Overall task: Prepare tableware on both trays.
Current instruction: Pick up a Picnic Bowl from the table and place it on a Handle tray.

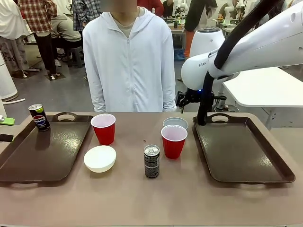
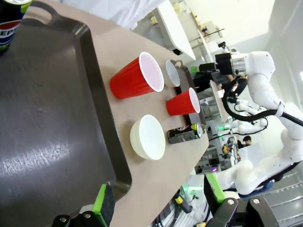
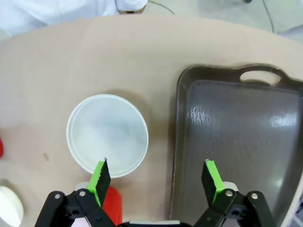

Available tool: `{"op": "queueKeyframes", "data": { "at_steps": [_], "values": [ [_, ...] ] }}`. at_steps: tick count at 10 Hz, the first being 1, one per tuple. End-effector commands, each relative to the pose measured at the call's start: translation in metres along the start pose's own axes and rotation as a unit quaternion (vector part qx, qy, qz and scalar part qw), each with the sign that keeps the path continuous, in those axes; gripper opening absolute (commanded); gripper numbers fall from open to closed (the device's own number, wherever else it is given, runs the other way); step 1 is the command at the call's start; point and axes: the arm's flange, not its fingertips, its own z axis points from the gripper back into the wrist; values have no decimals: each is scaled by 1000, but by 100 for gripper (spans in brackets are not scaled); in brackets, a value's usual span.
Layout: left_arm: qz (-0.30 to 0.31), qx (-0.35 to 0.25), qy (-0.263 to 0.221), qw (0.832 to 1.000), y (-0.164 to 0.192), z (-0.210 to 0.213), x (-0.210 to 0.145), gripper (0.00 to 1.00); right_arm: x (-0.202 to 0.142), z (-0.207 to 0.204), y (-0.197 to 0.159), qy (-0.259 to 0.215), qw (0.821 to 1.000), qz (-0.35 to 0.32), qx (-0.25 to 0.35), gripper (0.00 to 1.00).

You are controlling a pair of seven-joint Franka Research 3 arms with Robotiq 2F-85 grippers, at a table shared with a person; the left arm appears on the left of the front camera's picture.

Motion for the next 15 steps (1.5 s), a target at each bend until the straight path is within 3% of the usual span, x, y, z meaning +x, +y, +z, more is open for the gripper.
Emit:
{"op": "queueKeyframes", "data": {
  "at_steps": [1, 2, 5, 8, 11, 14, 15],
  "values": [
    [-3, -2, -2, 1000, 0, 2, -1, 100, 6, -7, -4, -33, 999, -36, 21, 100],
    [-3, -2, -2, 1000, 0, 2, -1, 100, 0, 0, 0, 0, 1000, 0, 0, 100],
    [-3, -2, -2, 1000, 0, 2, -1, 100, 4, 1, -4, -10, 1000, -10, 5, 100],
    [-3, -2, -2, 1000, 0, 2, -1, 100, 0, -53, 6, -1, 1000, 9, -16, 100],
    [-3, -2, -2, 1000, 0, 2, -1, 100, 0, -72, 8, 5, 1000, 20, 3, 100],
    [-3, -2, -2, 1000, 0, 2, -1, 100, -4, -73, 14, -4, 999, 33, 4, 67],
    [-3, -2, -2, 1000, 0, 2, -1, 100, -4, -71, 14, -4, 999, 34, 4, 61]
  ]
}}
